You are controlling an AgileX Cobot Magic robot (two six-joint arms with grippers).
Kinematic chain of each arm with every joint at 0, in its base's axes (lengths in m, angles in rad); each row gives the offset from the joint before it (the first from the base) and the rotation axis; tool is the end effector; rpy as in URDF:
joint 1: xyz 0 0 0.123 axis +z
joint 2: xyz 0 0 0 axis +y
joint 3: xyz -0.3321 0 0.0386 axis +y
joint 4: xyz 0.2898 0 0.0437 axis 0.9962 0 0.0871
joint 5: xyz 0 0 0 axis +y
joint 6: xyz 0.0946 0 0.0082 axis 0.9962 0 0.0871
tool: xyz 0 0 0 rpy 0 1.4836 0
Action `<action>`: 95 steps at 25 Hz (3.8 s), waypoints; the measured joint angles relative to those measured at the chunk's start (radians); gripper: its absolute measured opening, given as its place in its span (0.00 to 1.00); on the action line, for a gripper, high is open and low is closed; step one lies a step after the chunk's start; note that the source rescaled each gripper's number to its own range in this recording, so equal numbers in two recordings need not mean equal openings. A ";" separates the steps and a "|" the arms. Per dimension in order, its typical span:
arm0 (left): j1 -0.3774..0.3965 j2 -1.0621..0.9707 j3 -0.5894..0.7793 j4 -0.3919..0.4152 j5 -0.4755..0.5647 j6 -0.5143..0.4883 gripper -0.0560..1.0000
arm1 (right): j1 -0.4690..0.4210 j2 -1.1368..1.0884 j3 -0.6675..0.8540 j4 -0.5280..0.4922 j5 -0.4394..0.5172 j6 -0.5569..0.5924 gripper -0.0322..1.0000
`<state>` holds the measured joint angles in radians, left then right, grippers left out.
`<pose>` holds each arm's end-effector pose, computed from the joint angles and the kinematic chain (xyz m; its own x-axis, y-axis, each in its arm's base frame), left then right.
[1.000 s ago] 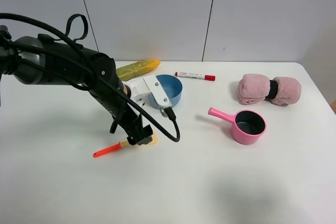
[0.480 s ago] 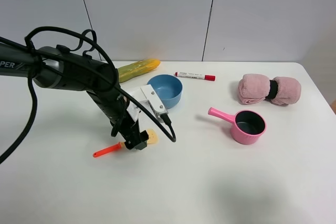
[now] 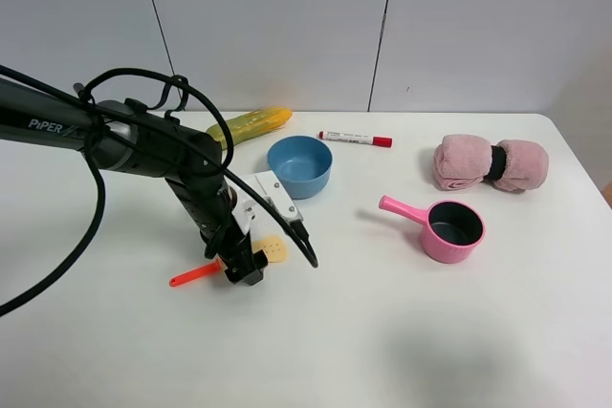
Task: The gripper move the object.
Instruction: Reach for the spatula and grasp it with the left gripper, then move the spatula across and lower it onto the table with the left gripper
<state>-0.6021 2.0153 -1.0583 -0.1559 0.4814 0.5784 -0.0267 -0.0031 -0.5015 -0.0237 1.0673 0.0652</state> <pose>0.3269 -0.2329 0.1022 -0.4807 0.8458 -0.2313 0.8653 0.5004 0.0314 -0.0153 -0.0016 0.2954 -0.4544 0.0659 -0.8883 0.0697 0.9968 0.0383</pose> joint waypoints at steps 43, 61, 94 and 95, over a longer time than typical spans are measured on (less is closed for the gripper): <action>0.002 -0.182 -0.009 0.000 0.042 -0.026 0.05 | 0.000 0.000 0.000 0.000 0.000 0.000 1.00; -0.052 -0.236 -0.601 0.047 0.372 -0.272 0.05 | 0.000 0.000 0.000 0.000 0.000 0.000 1.00; -0.143 0.383 -1.029 -0.111 -0.051 -0.596 0.05 | 0.000 0.000 0.000 0.000 0.000 0.000 1.00; -0.143 0.392 -1.029 -0.111 -0.055 -0.600 0.05 | 0.000 0.000 0.000 0.000 0.000 0.000 1.00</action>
<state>-0.7448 2.4068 -2.0875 -0.2670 0.4265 -0.0219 -0.0267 -0.0031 -0.5015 -0.0237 1.0673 0.0652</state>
